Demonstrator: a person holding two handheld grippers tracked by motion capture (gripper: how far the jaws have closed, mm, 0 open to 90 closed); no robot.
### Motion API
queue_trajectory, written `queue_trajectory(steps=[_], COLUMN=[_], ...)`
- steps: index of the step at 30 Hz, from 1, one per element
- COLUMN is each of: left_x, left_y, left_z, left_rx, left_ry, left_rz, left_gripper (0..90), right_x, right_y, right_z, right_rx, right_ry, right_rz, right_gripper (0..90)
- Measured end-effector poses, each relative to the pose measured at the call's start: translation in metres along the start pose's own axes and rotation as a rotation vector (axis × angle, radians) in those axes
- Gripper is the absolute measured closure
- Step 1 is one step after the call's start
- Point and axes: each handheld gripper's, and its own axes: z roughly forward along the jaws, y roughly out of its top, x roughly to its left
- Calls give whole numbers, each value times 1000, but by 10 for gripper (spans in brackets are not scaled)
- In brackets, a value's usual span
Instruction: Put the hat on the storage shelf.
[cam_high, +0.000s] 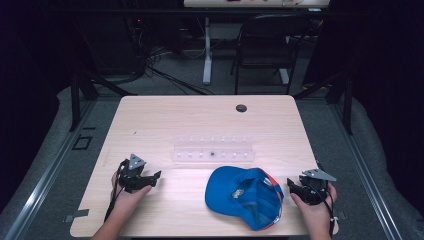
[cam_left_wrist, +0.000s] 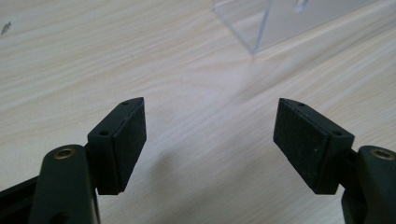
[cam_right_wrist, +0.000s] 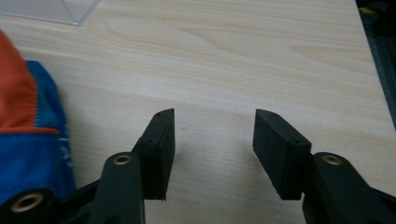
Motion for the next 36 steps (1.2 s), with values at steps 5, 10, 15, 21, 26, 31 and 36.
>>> queue_trajectory(steps=[5,10,15,21,26,31,36], left_x=[-6,-12,-11,-9,-12,-16,-20], left_y=[5,5,5,3,4,6,6], left_z=[-11,-17,-22,-21,-20,-18,-15], left_rx=[-41,-10,-27,-6,-9,-9,-2], left_ry=[-33,-49,-65,-118,-110,-115,-116], left_rz=[14,19,-10,-43,-17,-9,7], left_gripper=[320,371,371,384,409,423,424], right_x=[1,5,7,6,8,16,23], right_y=[7,20,35,45,45,36,24], right_z=[-10,-27,-43,-60,-69,-72,-70], right_rx=[49,83,142,179,204,237,271], right_ry=[68,77,126,230,296,345,421], right_rz=[10,-6,7,43,40,26,24], right_gripper=[538,501,545,588,583,590,551])
